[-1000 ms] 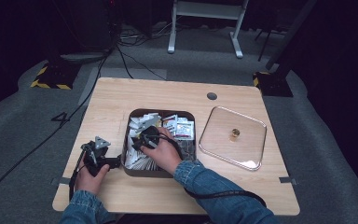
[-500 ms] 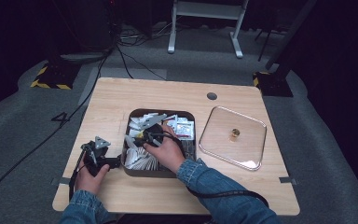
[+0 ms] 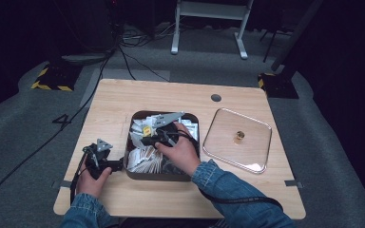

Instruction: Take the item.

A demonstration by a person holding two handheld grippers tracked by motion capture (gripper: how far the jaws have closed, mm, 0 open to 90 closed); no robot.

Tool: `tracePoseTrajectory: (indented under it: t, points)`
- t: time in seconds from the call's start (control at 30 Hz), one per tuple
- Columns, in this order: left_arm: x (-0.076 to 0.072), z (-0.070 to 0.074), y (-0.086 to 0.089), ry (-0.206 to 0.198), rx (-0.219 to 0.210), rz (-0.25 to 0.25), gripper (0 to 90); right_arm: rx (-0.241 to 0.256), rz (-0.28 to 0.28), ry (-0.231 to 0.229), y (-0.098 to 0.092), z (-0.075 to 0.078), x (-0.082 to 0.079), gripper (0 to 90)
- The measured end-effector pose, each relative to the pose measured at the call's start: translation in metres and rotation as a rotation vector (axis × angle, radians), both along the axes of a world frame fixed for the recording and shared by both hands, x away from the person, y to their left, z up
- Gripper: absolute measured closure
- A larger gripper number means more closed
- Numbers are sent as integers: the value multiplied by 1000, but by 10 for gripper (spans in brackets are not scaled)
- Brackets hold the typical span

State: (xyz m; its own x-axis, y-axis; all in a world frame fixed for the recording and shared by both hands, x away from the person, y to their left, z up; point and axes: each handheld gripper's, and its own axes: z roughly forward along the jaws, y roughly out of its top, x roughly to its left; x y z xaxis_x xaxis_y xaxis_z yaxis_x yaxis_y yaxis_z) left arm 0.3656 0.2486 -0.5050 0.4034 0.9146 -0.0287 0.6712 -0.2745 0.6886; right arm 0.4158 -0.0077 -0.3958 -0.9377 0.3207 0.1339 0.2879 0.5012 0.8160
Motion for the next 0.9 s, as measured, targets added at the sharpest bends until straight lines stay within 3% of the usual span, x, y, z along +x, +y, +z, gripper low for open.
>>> tracePoseTrajectory:
  t: [0.5,0.9]
  points:
    - [4,0,3,1,2,-20,135,62,-8,-31,-46,32,-16,900]
    - [6,0,4,3,1,-10,136,81,-10,-36,-85,39,-35,900]
